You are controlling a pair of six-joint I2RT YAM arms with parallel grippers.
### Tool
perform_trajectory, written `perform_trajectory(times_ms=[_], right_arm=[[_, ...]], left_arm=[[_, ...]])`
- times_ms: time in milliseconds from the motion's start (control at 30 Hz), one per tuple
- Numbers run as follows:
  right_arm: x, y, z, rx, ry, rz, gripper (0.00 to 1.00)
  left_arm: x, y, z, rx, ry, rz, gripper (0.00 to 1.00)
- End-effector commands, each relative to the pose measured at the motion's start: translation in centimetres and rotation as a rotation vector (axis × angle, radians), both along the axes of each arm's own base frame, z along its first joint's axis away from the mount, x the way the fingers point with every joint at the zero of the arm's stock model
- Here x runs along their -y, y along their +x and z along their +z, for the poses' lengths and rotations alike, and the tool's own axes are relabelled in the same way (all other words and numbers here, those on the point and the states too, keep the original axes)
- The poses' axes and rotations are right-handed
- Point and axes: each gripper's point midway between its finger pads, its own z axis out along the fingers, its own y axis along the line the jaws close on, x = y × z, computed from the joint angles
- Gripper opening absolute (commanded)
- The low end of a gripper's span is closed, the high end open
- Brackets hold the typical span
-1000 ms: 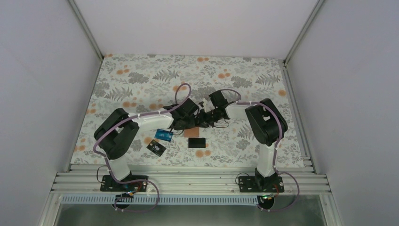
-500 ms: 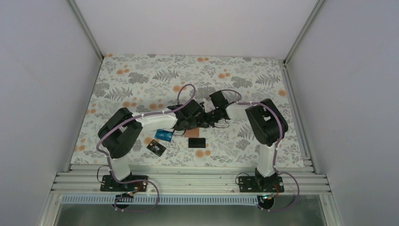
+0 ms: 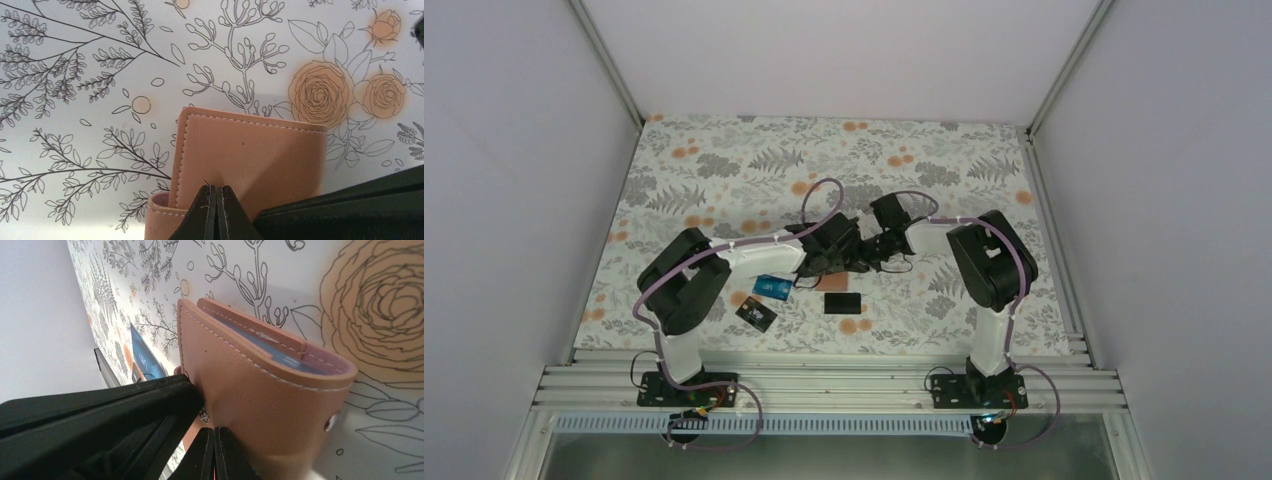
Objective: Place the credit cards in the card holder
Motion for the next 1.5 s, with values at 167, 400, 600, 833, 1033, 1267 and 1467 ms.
perform_trajectory(times_ms=[167, 400, 600, 833, 1033, 1267, 1467], right_arm=[[0.4, -0.1, 0.6, 0.014, 0.004, -0.009, 0.04], [0.5, -0.2, 0.4, 0.012, 0.003, -0.01, 0.04], [0.6, -0.4, 0.2, 0.007, 0.003, -0.01, 0.04], [0.6, -0.4, 0.2, 0.007, 0.003, -0.009, 0.04], [0.7, -0.2, 0.7, 0.021, 0.008, -0.009, 0.05], [0.8, -0.1, 0.8, 0.027, -0.003, -0.002, 0.04], [0.7, 0.4, 1.7, 0.054, -0.005, 0.011, 0.05]], left_arm=[[0.0, 0.4, 0.5, 0.021, 0.003, 0.045, 0.02], [0.8, 0.5, 0.3, 0.013, -0.012, 0.035, 0.02], [1.2, 0.6, -0.1, 0.003, -0.006, 0.038, 0.02], [1.6, -0.1, -1.2, -0.024, 0.008, 0.031, 0.03], [1.3, -0.1, 0.5, 0.013, -0.017, 0.03, 0.19], [1.6, 1.1, 4.5, 0.096, -0.042, -0.01, 0.48], [0.8, 2.1, 6.3, 0.127, -0.066, -0.052, 0.51]])
